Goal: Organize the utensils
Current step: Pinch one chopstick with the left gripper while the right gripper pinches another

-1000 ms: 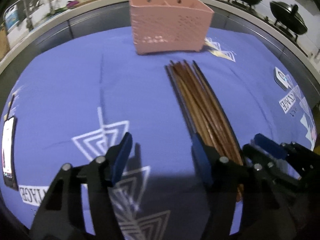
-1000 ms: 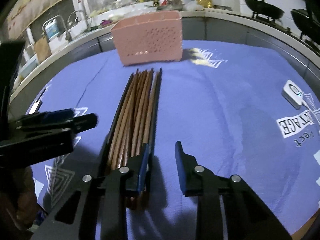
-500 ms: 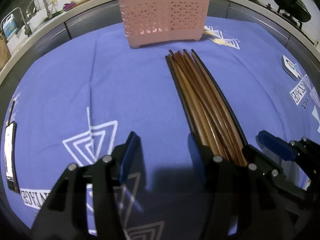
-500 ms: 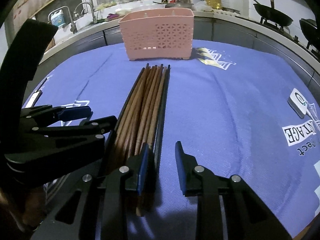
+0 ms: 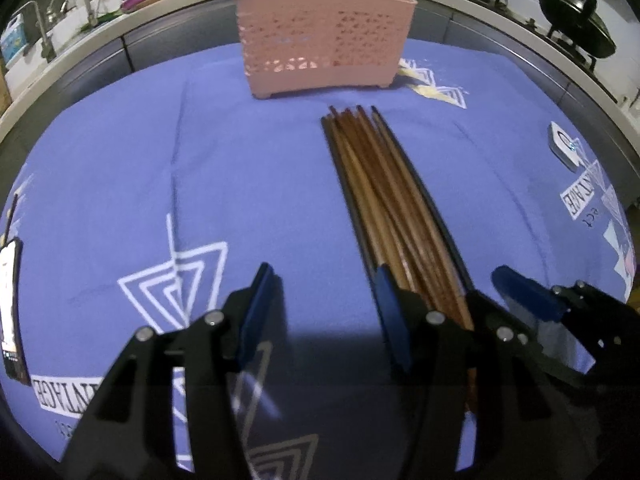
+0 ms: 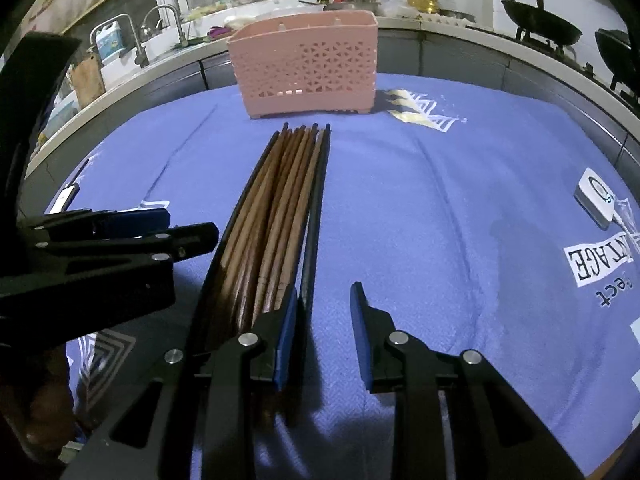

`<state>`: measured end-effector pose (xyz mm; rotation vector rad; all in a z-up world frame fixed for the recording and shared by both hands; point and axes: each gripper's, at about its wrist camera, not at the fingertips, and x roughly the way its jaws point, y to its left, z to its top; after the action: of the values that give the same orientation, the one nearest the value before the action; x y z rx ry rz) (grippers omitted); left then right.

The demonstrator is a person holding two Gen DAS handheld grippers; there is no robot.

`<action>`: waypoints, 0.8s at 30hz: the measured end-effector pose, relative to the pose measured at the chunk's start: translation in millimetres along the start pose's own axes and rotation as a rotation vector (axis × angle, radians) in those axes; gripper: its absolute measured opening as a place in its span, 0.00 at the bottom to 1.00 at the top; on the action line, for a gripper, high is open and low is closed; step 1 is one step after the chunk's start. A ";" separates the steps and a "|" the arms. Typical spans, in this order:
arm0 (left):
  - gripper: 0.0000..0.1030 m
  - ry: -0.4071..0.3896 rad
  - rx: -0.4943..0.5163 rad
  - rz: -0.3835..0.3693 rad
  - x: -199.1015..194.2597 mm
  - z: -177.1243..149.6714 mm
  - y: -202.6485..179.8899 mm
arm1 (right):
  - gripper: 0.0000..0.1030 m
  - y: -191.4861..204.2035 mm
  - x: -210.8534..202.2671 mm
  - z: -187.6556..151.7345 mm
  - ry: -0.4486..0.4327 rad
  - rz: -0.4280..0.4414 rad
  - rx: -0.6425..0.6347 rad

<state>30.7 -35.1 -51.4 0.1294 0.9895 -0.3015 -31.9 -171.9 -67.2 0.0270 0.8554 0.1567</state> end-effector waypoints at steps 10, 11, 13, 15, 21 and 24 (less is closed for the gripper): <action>0.50 0.002 0.005 0.034 3.6 -2.1 -3.5 | 0.27 -0.5 -0.4 -1.5 -0.004 0.000 -0.001; 0.50 0.003 0.004 0.035 3.9 -1.7 -3.2 | 0.27 0.2 -0.3 -1.6 -0.005 -0.001 -0.002; 0.50 0.005 0.019 0.042 5.3 -1.4 -7.2 | 0.27 2.8 0.5 -1.5 -0.007 -0.012 -0.012; 0.50 -0.001 0.032 0.068 6.8 -1.5 -10.7 | 0.27 3.8 1.0 -1.5 -0.011 -0.021 -0.024; 0.18 -0.002 0.020 0.074 11.7 2.2 0.0 | 0.25 -18.6 -1.8 -0.3 -0.005 -0.061 0.019; 0.16 0.009 0.004 0.060 10.5 2.1 11.5 | 0.25 -33.3 -3.7 1.9 0.022 -0.042 0.036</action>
<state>41.3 -26.7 -59.4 0.1637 0.9921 -0.2475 -28.7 -205.3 -66.1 0.0414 0.8804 0.1021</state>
